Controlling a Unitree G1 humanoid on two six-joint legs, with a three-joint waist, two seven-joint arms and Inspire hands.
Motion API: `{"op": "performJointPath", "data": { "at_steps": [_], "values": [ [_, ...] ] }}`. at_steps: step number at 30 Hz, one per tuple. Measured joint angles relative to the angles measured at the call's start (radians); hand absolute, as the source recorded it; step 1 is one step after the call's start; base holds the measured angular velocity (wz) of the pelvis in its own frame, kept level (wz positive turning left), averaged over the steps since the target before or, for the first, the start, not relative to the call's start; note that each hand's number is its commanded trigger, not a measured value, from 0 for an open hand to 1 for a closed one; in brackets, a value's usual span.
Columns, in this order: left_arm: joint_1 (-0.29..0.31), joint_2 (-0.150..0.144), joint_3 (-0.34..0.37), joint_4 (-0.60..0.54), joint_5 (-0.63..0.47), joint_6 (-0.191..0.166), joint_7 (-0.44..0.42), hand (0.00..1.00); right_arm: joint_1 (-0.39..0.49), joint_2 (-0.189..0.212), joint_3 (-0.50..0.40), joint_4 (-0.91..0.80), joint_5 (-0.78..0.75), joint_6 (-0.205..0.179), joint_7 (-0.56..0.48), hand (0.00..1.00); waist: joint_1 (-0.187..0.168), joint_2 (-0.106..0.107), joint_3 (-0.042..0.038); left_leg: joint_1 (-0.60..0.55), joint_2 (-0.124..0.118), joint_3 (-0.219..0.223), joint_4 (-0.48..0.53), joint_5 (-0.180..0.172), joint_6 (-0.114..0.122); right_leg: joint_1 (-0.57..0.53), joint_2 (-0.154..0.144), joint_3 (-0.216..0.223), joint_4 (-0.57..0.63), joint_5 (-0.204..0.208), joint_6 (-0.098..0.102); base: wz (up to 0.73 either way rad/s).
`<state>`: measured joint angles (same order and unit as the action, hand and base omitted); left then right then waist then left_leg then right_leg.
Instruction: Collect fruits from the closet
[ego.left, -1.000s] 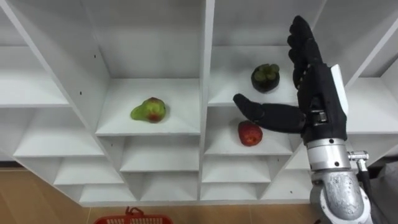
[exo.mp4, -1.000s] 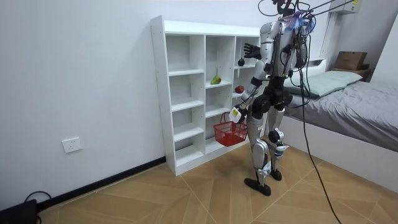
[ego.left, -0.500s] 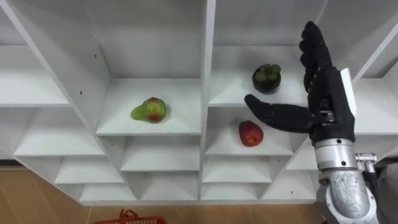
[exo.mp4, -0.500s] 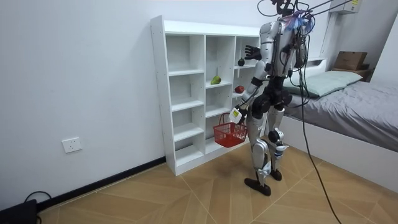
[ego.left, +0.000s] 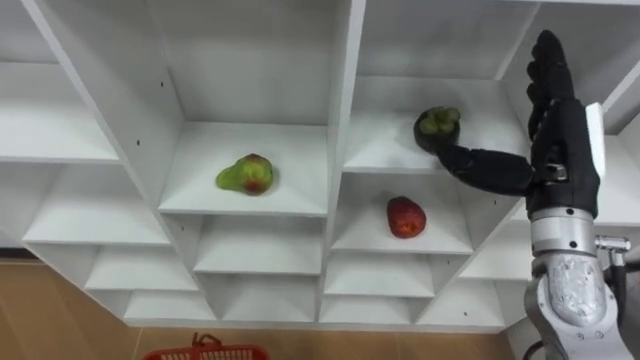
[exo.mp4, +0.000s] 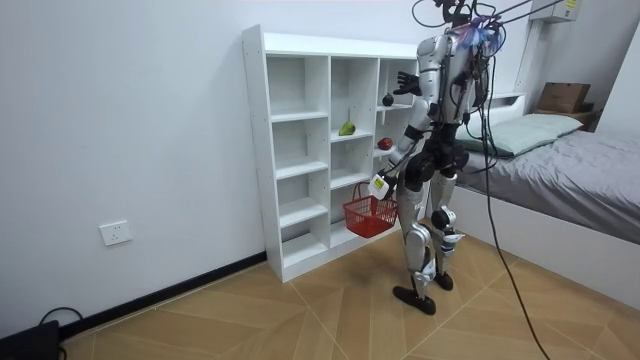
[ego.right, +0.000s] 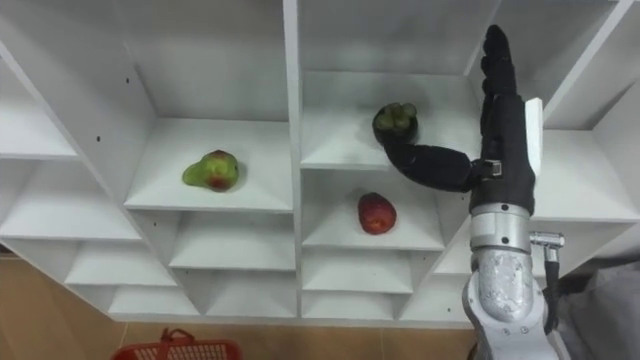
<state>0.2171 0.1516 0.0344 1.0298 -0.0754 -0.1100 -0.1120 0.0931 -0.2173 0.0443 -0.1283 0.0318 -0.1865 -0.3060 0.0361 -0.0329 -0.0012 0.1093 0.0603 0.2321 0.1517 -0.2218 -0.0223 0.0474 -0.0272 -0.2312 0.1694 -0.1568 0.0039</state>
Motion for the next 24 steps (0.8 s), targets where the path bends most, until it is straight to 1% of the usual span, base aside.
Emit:
{"op": "performJointPath", "data": {
  "at_steps": [1, 3, 4, 8, 14, 18, 20, 24],
  "values": [
    [0.0, 0.0, 0.0, 0.0, 0.0, 0.0, 0.0, 1.0, 0.0, 0.0, 0.0, 0.001, 0.0, 0.0, -0.002, 0.0, 0.0, 0.001, 0.0042, 0.005, 0.0, -0.001, 0.0, 0.0, 0.0, 0.006, 0.0, -0.002, -0.001, 0.0, 0.0, 0.0],
    [0.0, 0.0, 0.001, 0.0, 0.0, 0.0, 0.0, 1.0, -0.002, 0.0, 0.0, 0.005, -0.002, 0.0, -0.004, 0.0, -0.001, 0.003, 0.0058, 0.005, 0.0, -0.004, -0.001, 0.0, 0.0, 0.007, -0.001, -0.007, -0.001, 0.0, 0.0, 0.03],
    [0.0, 0.0, 0.001, 0.0, 0.0, 0.0, 0.0, 1.0, -0.003, 0.0, 0.0, 0.012, -0.002, 0.0, -0.007, 0.0, -0.004, 0.004, 0.0065, 0.006, 0.0, -0.013, -0.001, 0.0, 0.0, 0.009, -0.002, -0.014, -0.001, 0.0, 0.0, 0.11],
    [-0.002, -0.003, 0.001, -0.001, 0.0, 0.0, 0.003, 1.0, -0.012, 0.0, 0.0, 0.048, -0.002, 0.004, -0.007, 0.0, -0.001, 0.005, 0.0079, 0.006, 0.0, -0.017, 0.0, 0.0, 0.0, 0.011, -0.002, -0.019, 0.0, 0.0, 0.0, 0.04],
    [-0.002, -0.003, 0.004, 0.0, 0.003, 0.002, 0.0, 1.0, -0.027, 0.0, -0.001, 0.052, -0.027, 0.005, -0.005, 0.0, -0.001, 0.006, 0.0084, 0.003, -0.001, -0.022, 0.001, 0.0, 0.0, 0.014, -0.002, -0.019, 0.0, 0.0, 0.0, 0.0],
    [-0.002, -0.003, 0.018, 0.0, 0.004, 0.012, -0.007, 1.0, -0.032, 0.0, -0.001, 0.066, -0.095, 0.014, 0.005, 0.0, 0.0, 0.001, 0.0074, 0.004, -0.002, -0.025, 0.001, 0.0, 0.0, 0.018, -0.003, -0.021, -0.002, -0.001, 0.001, 0.03],
    [-0.001, -0.003, 0.031, 0.001, 0.004, 0.018, -0.009, 1.0, -0.036, 0.0, -0.001, 0.078, -0.138, 0.015, 0.016, 0.0, 0.001, -0.006, 0.0044, 0.003, -0.002, -0.026, 0.002, 0.0, 0.0, 0.019, -0.003, -0.022, -0.003, -0.001, 0.001, 0.0],
    [0.002, -0.002, 0.042, 0.001, 0.005, 0.021, -0.009, 1.0, -0.036, 0.0, -0.001, 0.078, -0.169, 0.016, 0.028, 0.0, 0.003, -0.014, -0.0009, 0.004, -0.003, -0.03, 0.002, 0.0, 0.0, 0.02, -0.004, -0.023, -0.003, -0.001, 0.001, 0.0]
  ]
}}
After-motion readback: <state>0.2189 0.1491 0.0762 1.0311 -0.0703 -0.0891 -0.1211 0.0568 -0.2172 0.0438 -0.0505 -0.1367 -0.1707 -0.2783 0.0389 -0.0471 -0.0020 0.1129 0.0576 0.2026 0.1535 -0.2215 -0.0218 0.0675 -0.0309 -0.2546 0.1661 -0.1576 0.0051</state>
